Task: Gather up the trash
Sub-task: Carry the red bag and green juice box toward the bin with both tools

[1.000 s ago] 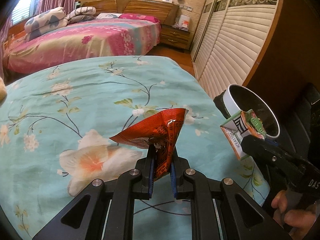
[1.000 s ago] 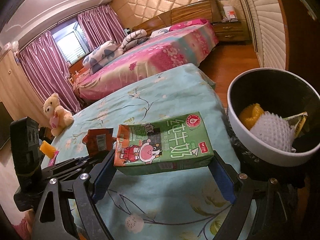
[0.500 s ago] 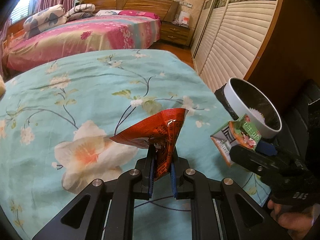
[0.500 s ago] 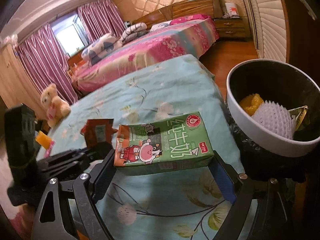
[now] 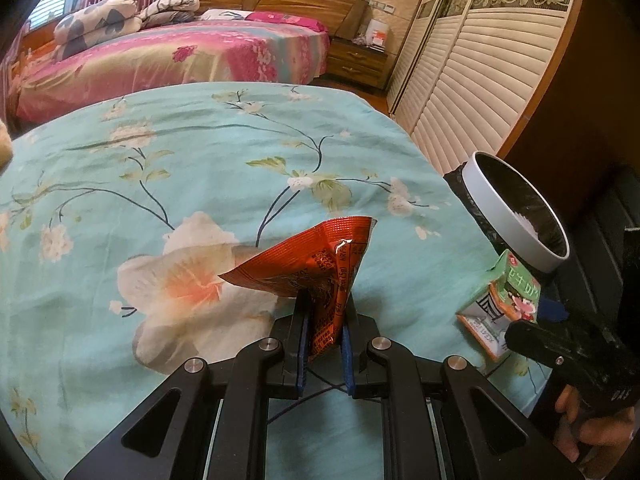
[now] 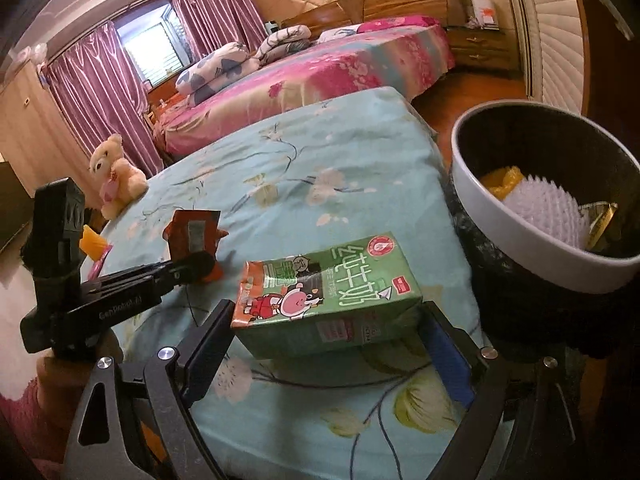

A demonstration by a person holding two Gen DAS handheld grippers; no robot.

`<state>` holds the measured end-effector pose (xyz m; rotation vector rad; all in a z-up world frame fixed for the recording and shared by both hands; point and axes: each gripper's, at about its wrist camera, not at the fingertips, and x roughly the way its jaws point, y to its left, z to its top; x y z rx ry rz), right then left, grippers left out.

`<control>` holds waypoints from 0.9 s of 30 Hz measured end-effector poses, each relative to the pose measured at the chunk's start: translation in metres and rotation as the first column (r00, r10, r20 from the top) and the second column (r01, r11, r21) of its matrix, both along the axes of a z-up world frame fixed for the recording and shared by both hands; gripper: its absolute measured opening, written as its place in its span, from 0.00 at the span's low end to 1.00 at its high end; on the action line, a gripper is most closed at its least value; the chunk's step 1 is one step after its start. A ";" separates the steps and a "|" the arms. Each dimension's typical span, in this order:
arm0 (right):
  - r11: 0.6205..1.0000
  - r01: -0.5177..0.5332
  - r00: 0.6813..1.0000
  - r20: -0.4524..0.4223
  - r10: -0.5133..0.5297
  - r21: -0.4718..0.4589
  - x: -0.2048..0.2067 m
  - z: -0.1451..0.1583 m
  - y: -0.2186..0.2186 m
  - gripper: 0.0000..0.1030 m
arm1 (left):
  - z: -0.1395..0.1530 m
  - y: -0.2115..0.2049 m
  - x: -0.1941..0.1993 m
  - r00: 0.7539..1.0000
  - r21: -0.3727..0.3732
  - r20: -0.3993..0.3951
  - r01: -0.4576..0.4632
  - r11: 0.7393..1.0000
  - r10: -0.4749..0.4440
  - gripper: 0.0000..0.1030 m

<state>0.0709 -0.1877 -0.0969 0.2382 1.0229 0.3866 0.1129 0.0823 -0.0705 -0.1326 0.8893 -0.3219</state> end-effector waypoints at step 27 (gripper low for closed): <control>0.989 0.145 0.988 0.063 -0.143 -0.024 -0.001 0.000 0.013 0.89 | 0.001 0.005 -0.012 1.000 0.017 0.014 -0.016 1.000 0.016 0.19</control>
